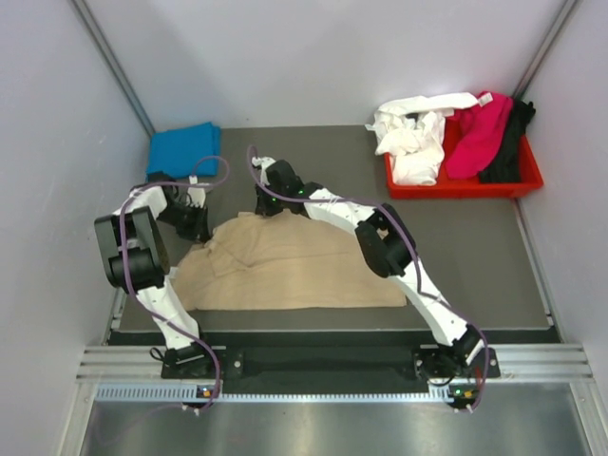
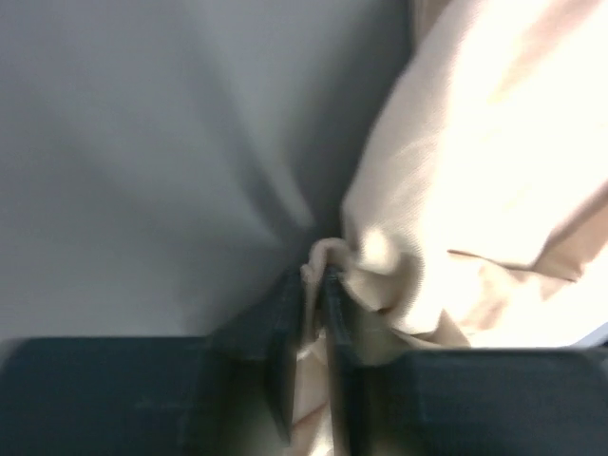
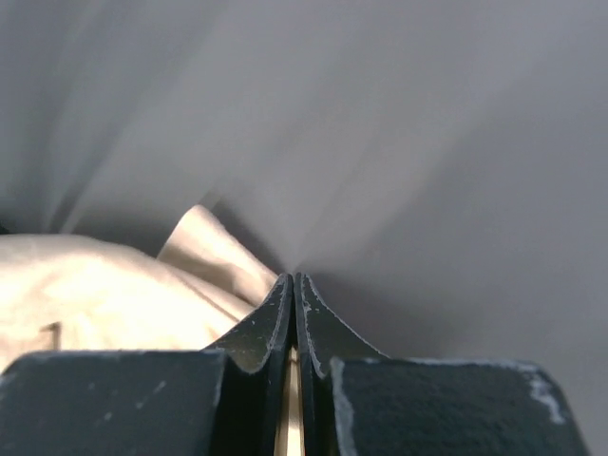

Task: Fold and stack the t-shirts
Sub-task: Fold the tshirt

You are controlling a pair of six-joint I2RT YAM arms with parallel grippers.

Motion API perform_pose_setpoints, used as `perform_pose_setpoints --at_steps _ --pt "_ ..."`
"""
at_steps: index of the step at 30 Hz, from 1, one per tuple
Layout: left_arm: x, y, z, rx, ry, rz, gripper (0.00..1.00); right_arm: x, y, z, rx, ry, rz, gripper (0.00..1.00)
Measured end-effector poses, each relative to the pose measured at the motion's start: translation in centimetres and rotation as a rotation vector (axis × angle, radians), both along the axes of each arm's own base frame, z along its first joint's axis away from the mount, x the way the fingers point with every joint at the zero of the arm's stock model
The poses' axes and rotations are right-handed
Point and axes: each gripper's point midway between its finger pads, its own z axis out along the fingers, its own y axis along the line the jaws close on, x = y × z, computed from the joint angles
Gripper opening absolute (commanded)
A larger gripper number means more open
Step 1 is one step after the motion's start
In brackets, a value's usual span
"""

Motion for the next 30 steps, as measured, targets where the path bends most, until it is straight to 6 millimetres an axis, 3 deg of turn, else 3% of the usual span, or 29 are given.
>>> perform_pose_setpoints --at_steps 2,11,17,23,25,26,30 --pt "-0.4 -0.9 0.4 -0.018 0.003 -0.026 0.0 -0.8 -0.7 0.2 0.013 0.023 -0.007 0.0" --pt "-2.3 -4.1 4.2 -0.079 -0.056 -0.147 0.0 -3.6 -2.5 2.6 0.135 0.095 -0.015 0.0" --pt "-5.9 -6.8 4.0 -0.063 -0.022 -0.285 0.0 -6.2 -4.3 4.7 0.195 0.107 -0.01 0.0" --pt "-9.7 -7.9 4.5 -0.038 -0.003 -0.418 0.0 -9.2 -7.2 4.1 0.191 0.125 -0.019 0.0" --pt "-10.6 -7.8 5.4 -0.027 -0.034 -0.465 0.07 -9.8 -7.8 3.5 0.189 0.133 -0.023 0.0" --pt "-11.0 -7.8 6.0 -0.022 -0.05 -0.493 0.24 -10.1 -8.2 3.2 0.189 0.134 -0.025 0.0" --pt "-12.7 -7.6 6.7 -0.018 -0.047 -0.567 0.47 -11.0 -8.9 2.0 0.185 0.148 -0.028 0.0"
